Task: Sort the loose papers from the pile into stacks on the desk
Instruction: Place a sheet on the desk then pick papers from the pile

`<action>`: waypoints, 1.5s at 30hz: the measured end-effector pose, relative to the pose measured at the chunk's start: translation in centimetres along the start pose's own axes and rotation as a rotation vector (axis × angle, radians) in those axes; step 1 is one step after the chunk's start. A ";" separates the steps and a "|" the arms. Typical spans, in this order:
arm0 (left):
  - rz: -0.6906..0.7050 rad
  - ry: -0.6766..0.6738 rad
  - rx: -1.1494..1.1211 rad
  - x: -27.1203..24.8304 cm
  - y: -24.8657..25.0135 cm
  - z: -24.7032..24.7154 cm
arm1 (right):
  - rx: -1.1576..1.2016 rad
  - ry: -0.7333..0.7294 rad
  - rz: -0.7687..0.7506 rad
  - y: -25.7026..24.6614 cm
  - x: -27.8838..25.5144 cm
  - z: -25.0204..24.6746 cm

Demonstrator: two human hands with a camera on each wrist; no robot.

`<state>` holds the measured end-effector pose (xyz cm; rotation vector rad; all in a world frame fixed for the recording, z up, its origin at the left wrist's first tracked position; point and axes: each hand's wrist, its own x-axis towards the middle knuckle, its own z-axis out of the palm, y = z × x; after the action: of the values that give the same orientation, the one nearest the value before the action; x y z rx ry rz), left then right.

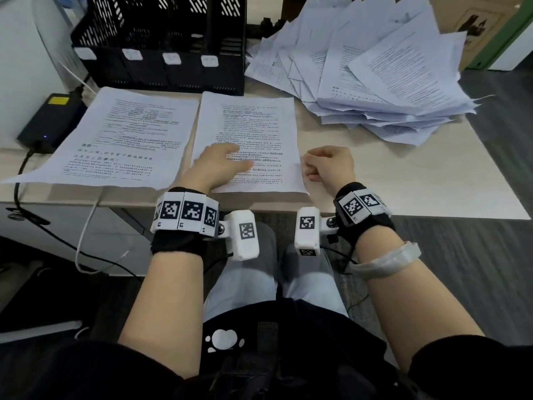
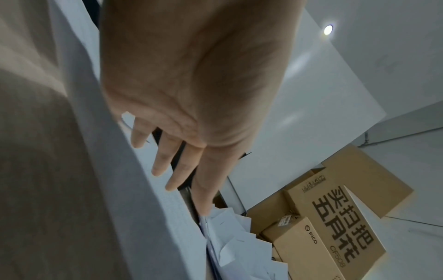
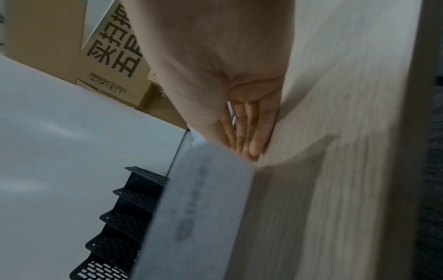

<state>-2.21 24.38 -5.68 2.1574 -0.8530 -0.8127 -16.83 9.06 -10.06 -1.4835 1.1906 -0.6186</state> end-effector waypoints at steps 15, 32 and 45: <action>0.289 -0.044 -0.082 3.8 12.6 6.0 | -0.166 0.549 -0.333 -2.2 2.7 -10.7; 0.336 -0.271 0.108 13.4 22.0 17.2 | -0.372 0.345 -0.259 -0.5 11.8 -18.6; 0.230 -0.244 0.389 17.4 20.6 20.4 | -0.180 0.775 -0.111 1.3 15.0 -21.4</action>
<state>-13.72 -7.33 -7.05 2.2544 -1.4578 -0.8576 -30.34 -13.30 -8.56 -1.5078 1.7900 -1.2602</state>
